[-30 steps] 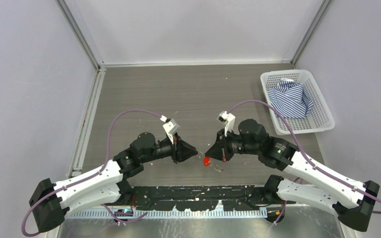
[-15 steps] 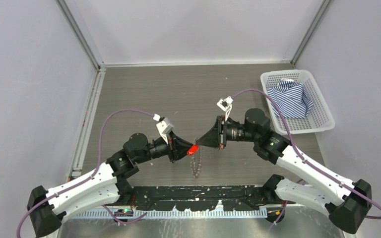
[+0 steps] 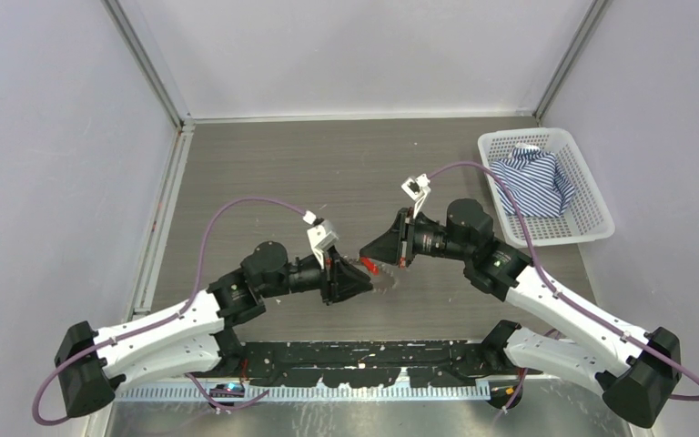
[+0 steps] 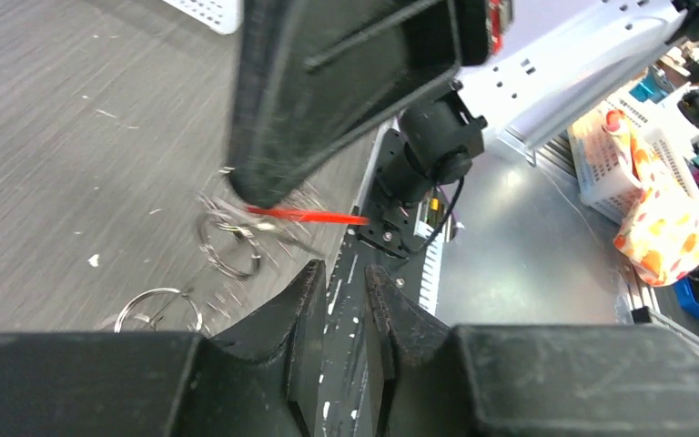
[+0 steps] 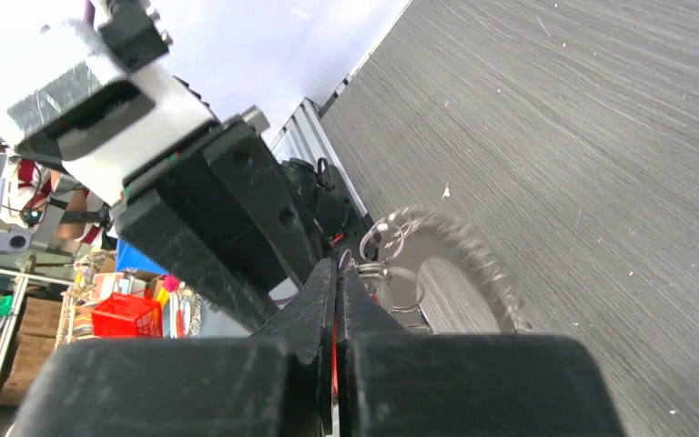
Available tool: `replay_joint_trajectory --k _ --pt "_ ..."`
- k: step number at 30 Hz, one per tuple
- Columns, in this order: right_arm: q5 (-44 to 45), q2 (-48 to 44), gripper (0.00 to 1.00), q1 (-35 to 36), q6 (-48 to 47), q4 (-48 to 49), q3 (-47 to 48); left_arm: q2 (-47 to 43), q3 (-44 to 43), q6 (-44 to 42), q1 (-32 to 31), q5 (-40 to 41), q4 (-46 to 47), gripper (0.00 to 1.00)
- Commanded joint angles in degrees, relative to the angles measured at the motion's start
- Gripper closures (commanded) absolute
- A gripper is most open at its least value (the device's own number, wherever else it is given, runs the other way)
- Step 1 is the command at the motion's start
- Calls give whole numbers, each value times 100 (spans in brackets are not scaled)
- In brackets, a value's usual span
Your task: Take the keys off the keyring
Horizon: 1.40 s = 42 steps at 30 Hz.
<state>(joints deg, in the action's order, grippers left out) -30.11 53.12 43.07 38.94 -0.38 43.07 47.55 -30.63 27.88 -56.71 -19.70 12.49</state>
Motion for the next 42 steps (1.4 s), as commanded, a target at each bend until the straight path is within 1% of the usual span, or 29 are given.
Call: replay_joint_trajectory --k 1,5,8,12,15,19,22,25,27,31,34,38,42 --pt "0 -30 99 29 132 913 21 -36 -276 -220 -213 357 91 75" --pt "-325 -156 99 26 146 855 105 -671 -162 -535 -218 1531 -563 72" --pt "-589 -243 99 27 103 690 229 -1267 -224 -894 -213 1630 -1007 72" --pt "-880 -270 99 28 96 600 397 -1871 -403 -1191 -211 1335 -1499 70" --pt "-1007 -302 99 29 109 628 492 -1893 -531 -1265 -218 1176 -1682 68" --pt "-1368 -237 99 33 173 645 643 -1721 -506 -1498 -218 1029 -1457 60" --pt "-1699 -200 99 33 313 731 725 -1568 -477 -1720 -217 1001 -1053 55" --pt "-1967 -218 99 27 465 850 799 -1566 -478 -1976 -218 961 -882 51" --pt "-2090 -232 99 27 520 864 859 -1605 -449 -2124 -214 785 -799 46" --pt "-2213 -242 99 27 504 734 1014 -1509 -548 -2173 -217 355 -837 40" --pt "-2281 -232 99 26 416 572 1145 -1421 -691 -2226 -217 81 -893 33" --pt "-2345 -249 99 29 356 380 1259 -1371 -850 -2460 -215 -15 -932 25" --pt "-2386 -323 99 28 290 118 1392 -1484 -813 -2704 -224 -62 -648 22"
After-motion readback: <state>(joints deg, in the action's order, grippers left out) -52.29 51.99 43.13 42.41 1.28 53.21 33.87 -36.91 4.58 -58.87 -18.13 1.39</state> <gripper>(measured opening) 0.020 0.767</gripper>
